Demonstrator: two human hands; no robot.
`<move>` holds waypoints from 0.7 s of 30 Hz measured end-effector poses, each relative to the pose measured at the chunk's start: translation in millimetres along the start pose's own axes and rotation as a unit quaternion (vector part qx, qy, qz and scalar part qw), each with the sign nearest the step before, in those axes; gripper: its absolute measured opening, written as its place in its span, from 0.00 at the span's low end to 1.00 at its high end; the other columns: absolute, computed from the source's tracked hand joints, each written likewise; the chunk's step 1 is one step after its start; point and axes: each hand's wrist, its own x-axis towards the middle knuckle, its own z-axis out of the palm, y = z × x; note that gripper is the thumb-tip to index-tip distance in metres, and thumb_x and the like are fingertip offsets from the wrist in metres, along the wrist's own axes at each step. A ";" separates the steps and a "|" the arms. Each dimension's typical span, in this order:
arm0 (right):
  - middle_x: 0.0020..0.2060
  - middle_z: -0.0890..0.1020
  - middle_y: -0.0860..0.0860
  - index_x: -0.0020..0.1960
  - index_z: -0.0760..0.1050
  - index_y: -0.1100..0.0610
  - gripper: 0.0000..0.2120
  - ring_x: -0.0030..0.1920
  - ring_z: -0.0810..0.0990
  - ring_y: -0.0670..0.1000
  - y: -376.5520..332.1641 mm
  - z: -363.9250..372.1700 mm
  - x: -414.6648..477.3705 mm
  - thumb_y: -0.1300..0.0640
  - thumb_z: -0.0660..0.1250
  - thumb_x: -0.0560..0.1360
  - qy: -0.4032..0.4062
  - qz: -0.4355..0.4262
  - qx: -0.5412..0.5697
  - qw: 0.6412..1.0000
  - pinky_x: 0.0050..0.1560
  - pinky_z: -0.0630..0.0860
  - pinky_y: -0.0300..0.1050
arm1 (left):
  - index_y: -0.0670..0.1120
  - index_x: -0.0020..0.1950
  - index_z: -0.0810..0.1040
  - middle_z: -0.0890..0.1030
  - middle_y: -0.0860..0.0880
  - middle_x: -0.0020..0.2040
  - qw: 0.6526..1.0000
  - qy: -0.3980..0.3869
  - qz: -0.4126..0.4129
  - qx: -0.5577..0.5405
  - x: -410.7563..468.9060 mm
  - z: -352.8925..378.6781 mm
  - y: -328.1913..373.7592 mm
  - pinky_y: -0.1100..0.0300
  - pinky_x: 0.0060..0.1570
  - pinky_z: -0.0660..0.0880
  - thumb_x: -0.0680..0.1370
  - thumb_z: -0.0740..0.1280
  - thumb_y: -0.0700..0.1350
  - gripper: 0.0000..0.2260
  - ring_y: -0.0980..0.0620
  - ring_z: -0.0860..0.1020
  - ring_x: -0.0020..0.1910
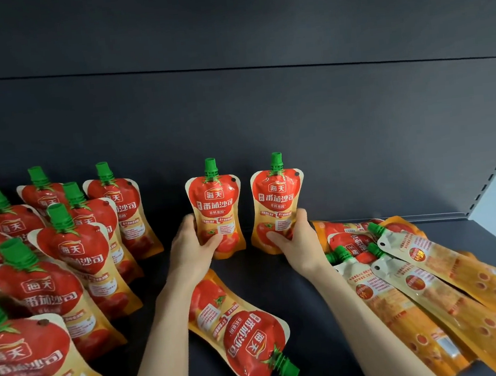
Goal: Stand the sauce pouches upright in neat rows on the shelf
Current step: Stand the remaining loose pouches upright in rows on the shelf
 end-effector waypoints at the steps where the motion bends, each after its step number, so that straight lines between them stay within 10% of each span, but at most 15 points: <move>1: 0.64 0.74 0.52 0.66 0.61 0.57 0.24 0.65 0.73 0.53 -1.1 -1.5 -1.9 0.57 0.68 0.75 0.006 0.001 -0.012 1.000 0.60 0.73 0.44 | 0.45 0.70 0.64 0.72 0.45 0.67 1.000 0.018 -0.002 0.006 -3.2 0.3 1.0 0.47 0.63 0.70 0.74 0.71 0.47 0.28 0.46 0.70 0.67; 10: 0.53 0.76 0.47 0.61 0.72 0.58 0.15 0.53 0.73 0.45 -9.4 -52.0 -58.4 0.56 0.66 0.76 0.066 -0.097 -0.075 0.990 0.47 0.67 0.28 | 0.47 0.63 0.73 0.73 0.47 0.62 0.990 0.073 0.084 0.081 -85.7 1.8 19.7 0.50 0.62 0.69 0.74 0.70 0.49 0.18 0.46 0.70 0.64; 16: 0.55 0.80 0.52 0.59 0.75 0.56 0.13 0.57 0.74 0.56 23.9 -95.4 -117.9 0.53 0.64 0.76 0.081 -0.115 -0.249 0.958 0.55 0.70 0.50 | 0.45 0.58 0.77 0.78 0.45 0.58 0.984 0.046 0.066 0.160 -155.8 28.6 16.6 0.47 0.63 0.65 0.73 0.68 0.57 0.20 0.42 0.72 0.63; 21: 0.55 0.83 0.53 0.60 0.77 0.58 0.19 0.57 0.80 0.57 53.4 -114.2 -162.8 0.54 0.71 0.71 0.035 -0.183 -0.358 0.915 0.54 0.77 0.51 | 0.50 0.68 0.72 0.67 0.48 0.73 0.957 0.018 0.075 0.280 -204.4 44.6 24.8 0.46 0.67 0.62 0.70 0.42 0.66 0.37 0.45 0.59 0.74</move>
